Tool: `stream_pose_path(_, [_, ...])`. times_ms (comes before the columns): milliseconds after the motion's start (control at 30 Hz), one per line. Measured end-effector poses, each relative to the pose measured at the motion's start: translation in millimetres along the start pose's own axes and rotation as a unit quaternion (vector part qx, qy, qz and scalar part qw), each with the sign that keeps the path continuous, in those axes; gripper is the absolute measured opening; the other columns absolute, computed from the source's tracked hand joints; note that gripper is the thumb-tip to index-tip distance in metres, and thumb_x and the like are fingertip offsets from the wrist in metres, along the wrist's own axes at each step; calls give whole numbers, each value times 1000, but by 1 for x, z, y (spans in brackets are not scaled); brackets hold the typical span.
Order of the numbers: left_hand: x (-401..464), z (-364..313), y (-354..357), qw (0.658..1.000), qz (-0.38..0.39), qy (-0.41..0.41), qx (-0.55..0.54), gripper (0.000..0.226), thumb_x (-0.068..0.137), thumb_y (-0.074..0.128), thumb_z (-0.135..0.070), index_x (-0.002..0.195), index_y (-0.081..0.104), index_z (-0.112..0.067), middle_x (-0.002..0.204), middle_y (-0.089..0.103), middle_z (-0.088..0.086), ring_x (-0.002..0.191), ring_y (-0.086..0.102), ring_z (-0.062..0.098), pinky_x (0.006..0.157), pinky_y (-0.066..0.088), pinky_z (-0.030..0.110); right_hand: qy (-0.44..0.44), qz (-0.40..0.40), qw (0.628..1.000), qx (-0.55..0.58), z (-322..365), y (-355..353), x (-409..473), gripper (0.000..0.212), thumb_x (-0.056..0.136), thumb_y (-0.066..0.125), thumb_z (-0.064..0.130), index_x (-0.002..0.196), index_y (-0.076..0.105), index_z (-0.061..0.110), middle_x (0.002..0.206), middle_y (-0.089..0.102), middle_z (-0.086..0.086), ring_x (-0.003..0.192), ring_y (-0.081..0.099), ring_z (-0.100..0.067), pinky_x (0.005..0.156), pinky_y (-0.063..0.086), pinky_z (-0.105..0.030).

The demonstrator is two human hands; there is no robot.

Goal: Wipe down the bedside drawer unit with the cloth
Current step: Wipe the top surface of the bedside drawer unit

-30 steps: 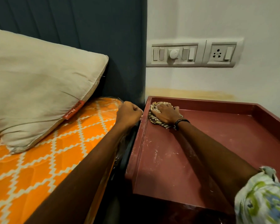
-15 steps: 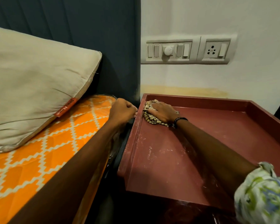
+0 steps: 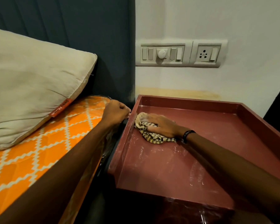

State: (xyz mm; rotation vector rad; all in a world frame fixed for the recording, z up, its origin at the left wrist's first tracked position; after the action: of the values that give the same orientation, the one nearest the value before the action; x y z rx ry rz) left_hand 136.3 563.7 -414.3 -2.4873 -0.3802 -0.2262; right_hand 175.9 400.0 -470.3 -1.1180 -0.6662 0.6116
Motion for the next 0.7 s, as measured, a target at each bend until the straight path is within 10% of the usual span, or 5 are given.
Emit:
stream_pose_path(267, [1,-1,0,1000,8,22,14,18,90,58,-8,83,73,0,82,72,15,80,71,24,82,58,43,97,-144,984,-47,-3,1,24,51,86,34,54,112,59,18,122,60,-1,111,54,-20,93,41,-36])
stream_pose_path(700, [-57,-20,-16,994,-6,74,86,21,87,56,-9,85,76,-5,86,75,9,79,69,18,67,50,27,20,-64,998,7,24,3,-31,59,87,31,56,127,59,23,137,53,2,126,46,-17,107,34,-42])
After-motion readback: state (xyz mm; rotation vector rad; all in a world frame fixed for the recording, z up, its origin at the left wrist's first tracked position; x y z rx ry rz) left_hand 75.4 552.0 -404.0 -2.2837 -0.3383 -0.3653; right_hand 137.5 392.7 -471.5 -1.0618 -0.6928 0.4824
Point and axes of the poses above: each hand's wrist, its own x-axis towards the middle knuckle, its own y-axis out of the palm, z = x × y, the point moved 7 cm from there along x, towards the middle knuckle
